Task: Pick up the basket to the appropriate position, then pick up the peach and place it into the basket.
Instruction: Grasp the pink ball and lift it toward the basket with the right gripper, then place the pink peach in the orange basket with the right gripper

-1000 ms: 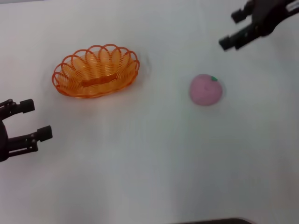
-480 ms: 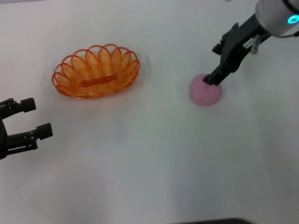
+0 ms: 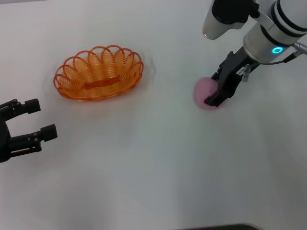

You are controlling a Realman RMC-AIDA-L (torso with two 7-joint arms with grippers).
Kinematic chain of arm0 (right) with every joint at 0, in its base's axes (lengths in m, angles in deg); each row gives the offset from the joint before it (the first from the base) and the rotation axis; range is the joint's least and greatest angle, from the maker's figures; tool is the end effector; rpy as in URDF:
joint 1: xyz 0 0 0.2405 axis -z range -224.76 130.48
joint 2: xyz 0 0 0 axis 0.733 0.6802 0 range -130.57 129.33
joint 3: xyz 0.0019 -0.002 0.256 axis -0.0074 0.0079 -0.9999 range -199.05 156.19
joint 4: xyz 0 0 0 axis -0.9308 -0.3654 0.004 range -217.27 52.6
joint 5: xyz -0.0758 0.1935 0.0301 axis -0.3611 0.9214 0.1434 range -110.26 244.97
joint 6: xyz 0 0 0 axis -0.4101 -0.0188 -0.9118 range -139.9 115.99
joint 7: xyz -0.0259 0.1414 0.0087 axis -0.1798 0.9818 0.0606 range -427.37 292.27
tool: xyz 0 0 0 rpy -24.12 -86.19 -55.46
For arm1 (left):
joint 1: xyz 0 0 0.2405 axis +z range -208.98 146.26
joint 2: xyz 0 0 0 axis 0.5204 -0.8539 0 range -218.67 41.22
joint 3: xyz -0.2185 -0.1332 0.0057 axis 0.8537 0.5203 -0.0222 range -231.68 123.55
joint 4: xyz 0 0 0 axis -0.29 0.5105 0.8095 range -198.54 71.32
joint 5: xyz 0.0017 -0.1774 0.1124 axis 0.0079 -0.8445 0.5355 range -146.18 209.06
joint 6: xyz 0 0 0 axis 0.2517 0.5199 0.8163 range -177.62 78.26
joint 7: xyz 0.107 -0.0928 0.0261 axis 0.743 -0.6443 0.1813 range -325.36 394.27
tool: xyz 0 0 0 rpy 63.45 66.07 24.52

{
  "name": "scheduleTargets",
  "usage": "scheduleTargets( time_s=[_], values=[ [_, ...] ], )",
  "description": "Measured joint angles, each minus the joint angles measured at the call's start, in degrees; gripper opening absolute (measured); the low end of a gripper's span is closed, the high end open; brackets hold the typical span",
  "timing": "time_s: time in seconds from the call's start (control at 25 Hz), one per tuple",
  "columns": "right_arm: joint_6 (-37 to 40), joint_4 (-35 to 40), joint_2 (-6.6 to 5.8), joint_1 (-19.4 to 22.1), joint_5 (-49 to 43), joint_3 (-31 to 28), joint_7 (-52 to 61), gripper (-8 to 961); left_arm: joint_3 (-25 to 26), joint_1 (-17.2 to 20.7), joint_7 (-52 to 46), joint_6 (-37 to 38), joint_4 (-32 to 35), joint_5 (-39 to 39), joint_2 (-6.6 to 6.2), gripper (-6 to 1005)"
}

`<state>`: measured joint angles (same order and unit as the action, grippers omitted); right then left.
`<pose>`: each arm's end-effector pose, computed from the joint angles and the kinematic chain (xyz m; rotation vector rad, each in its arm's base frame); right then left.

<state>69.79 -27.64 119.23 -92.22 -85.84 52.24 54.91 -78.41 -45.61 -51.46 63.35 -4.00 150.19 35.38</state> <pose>0.2009 0.3830 -0.0305 -2.7855 0.5414 -0.6815 -0.2994 0.2278 0.0586 -2.6254 -0.7923 -0.8138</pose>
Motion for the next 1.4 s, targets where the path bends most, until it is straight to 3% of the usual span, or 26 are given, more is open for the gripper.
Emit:
scheduleTargets(
  time_s=[0.04,0.48,0.68,0.84,0.96,1.16,1.4],
  values=[
    [-0.10,-0.20,0.00,-0.09,0.01,-0.01,0.00,888,-0.05,-0.33,-0.18,0.00,-0.10,-0.03,-0.02,891],
    [0.38,0.32,-0.11,-0.19,0.13,-0.90,0.64,446,-0.51,-0.68,-0.66,0.06,-0.46,0.05,-0.13,890],
    [2.97,3.52,-0.31,-0.18,2.37,-6.30,0.72,328,-0.35,-0.31,-0.72,0.33,-0.46,0.16,-0.19,890],
    [4.94,9.74,-0.52,0.44,10.34,-12.07,-0.03,291,-0.35,-0.26,-0.74,0.35,-0.46,0.49,-0.18,890],
    [2.66,10.67,-0.34,0.47,16.59,-12.95,-0.68,267,-0.57,-0.18,-0.74,0.36,-0.45,0.78,-0.17,890],
    [-8.82,4.10,0.05,-1.16,25.61,-6.44,-2.36,241,-0.58,-0.06,-0.74,0.36,-0.58,0.81,-0.10,890],
    [-22.65,-10.97,0.42,-6.78,34.52,2.68,-5.71,188,-0.55,-0.27,-0.80,0.35,-1.58,0.81,-0.09,889]
  ],
)
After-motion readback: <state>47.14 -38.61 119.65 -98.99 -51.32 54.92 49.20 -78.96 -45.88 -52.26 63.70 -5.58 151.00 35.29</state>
